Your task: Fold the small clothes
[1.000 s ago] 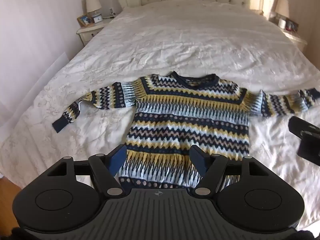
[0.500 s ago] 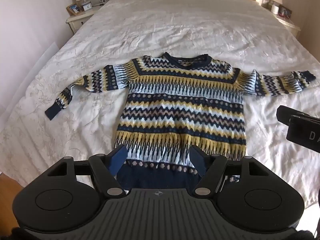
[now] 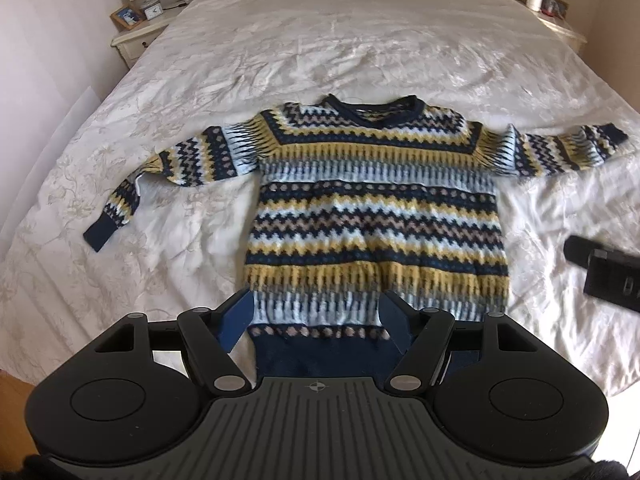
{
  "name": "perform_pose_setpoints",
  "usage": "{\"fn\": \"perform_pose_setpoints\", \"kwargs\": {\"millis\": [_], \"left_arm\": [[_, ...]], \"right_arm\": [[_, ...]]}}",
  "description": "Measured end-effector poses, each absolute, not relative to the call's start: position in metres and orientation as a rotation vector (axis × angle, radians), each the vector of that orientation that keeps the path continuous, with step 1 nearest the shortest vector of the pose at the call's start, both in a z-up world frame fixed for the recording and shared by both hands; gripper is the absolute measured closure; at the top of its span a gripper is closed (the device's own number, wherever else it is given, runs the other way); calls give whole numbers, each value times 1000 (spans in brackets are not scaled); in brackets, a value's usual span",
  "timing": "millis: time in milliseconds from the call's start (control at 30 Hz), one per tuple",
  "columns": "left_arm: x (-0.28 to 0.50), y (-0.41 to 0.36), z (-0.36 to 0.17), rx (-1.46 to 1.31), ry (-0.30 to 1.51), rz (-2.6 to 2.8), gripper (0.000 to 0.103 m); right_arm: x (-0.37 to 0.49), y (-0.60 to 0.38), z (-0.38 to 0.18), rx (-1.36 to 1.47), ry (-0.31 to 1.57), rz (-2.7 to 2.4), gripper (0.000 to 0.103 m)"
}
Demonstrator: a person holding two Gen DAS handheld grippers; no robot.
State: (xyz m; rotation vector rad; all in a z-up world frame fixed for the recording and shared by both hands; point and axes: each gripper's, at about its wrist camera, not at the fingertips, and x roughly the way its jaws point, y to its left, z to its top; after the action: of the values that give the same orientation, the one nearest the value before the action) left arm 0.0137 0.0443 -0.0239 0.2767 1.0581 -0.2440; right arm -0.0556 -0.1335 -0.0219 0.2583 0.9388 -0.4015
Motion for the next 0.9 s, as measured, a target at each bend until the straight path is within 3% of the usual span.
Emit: {"fn": "perform_pose_setpoints", "kwargs": {"millis": [233,900], "left_arm": [[32,66,-26,263,1090,-276,40],[54,80,-36,302,1103,-317,41]], "right_arm": [[-46,-111,-26,263,969,-432,1],[-26,-83,-34,294,1014,-466,1]]}}
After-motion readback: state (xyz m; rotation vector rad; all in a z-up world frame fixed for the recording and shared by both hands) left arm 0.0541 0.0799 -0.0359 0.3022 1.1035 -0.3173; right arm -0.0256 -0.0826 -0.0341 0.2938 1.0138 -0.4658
